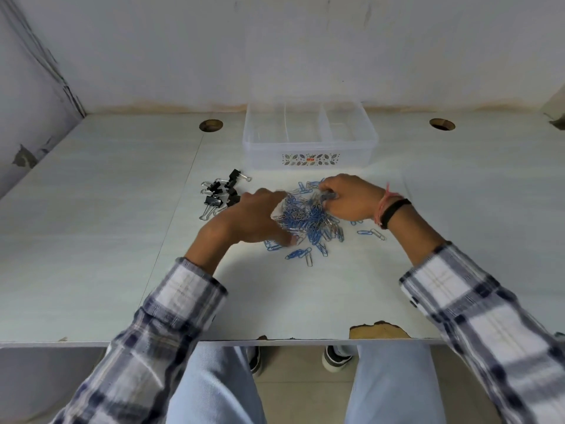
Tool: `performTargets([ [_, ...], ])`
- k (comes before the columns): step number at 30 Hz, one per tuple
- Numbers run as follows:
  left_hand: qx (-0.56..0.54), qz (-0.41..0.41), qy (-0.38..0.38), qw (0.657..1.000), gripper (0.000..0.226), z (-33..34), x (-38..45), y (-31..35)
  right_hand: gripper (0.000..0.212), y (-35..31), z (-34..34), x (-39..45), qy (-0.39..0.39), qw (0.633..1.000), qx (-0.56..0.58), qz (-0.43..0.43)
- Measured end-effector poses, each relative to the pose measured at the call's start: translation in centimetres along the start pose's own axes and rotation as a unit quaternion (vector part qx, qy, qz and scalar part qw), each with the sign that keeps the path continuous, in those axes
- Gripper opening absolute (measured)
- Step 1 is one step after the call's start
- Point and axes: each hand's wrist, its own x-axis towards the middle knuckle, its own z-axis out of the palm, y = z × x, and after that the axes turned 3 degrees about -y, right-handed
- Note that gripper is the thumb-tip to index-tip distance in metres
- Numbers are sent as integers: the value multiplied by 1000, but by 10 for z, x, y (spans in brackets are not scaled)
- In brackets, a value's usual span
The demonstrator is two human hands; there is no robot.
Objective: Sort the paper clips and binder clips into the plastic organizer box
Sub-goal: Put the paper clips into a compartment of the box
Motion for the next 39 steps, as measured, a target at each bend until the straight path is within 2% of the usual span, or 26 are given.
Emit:
performTargets([
  [2, 6, 30, -21, 999, 99, 2, 4, 6, 14, -5, 5, 6, -24, 999, 24, -22],
  [5, -73, 59, 1, 996, 90, 1, 4, 4, 43, -5, -2, -6, -41, 997, 44, -58],
  [8, 3, 76, 7, 997, 97, -1, 8, -10, 82, 11, -4, -16, -60, 996, -12, -61],
  [10, 48, 67, -4, 997, 100, 2, 13, -11, 99, 12, 1, -17, -83, 994, -50, -43],
  [12, 18, 85, 7, 996, 87, 5, 19, -5, 93, 11, 15, -9, -66, 994, -59, -60],
  [15, -15, 115, 61, 991, 56, 5, 27, 2, 59, 4, 27, -1, -4, 996, -32, -86],
  [18, -60, 103, 94, 988, 41, 6, 28, 2, 35, 4, 31, 0, 78, 992, -1, -101],
  [23, -128, 88, 108, 982, 26, 4, 28, 2, 17, 8, 32, -6, 166, 974, 140, -58],
  [28, -231, 72, 95, 966, 15, -3, 28, 11, 13, 19, 25, -9, 119, 929, 350, 10],
  [32, -300, 68, 67, 949, 16, -14, 31, 19, 21, 25, 12, -17, 64, 862, 503, 30],
  [35, -322, 71, 63, 942, 16, -27, 31, 31, 14, 32, -1, -19, 51, 832, 552, 37],
  [39, -341, 77, 69, 934, 18, -54, 40, 56, 20, 41, -31, -19, 66, 811, 581, 31],
])
